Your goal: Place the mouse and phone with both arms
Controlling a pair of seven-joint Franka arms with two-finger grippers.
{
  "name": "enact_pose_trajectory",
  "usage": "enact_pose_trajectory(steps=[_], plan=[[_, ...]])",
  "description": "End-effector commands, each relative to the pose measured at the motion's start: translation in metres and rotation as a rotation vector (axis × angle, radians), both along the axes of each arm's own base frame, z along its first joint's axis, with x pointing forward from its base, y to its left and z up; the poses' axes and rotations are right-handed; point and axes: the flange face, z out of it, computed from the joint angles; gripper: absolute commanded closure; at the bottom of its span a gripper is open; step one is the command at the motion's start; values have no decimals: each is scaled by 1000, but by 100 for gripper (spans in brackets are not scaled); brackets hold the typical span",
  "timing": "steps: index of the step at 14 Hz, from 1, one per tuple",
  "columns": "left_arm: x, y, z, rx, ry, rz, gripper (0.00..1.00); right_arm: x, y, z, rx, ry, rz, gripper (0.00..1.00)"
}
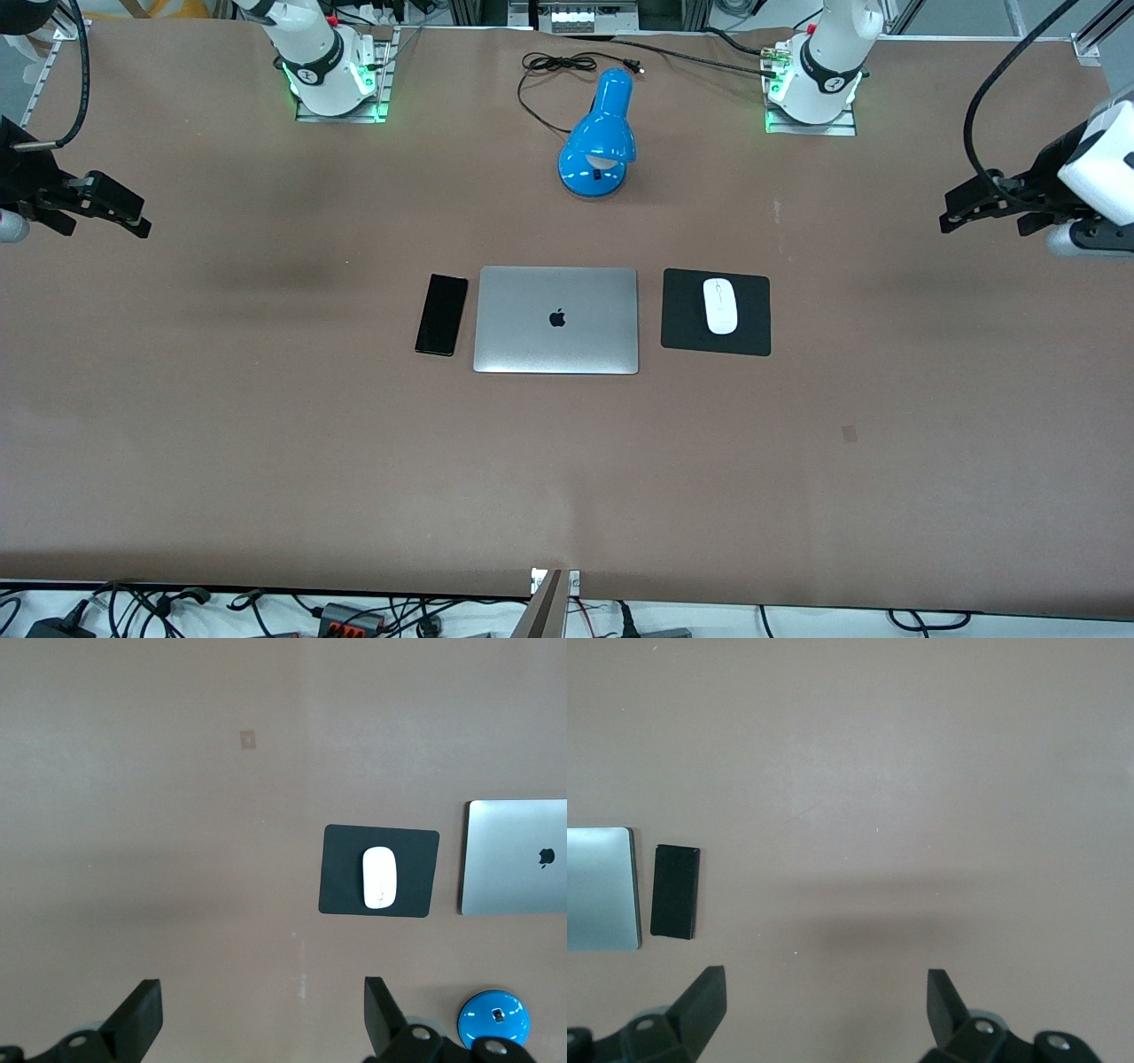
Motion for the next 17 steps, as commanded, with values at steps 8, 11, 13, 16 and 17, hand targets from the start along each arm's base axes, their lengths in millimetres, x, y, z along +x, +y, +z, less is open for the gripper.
enact_pose_trajectory(steps=[8, 11, 13, 16, 17], plan=[[-11, -14, -8, -14, 131, -52, 0, -1, 10, 2, 9, -4, 2, 0], [-11, -19, -14, -13, 154, -59, 0, -2, 9, 3, 9, -4, 0, 0], [-16, -26, -10, -9, 175, -78, 0, -1, 8, 2, 11, -4, 0, 0], [-18, -30, -7, -9, 172, -84, 0, 0, 7, 0, 11, 2, -3, 0], [-19, -33, -6, -8, 171, -89, 0, 0, 6, -1, 11, 0, -3, 0]])
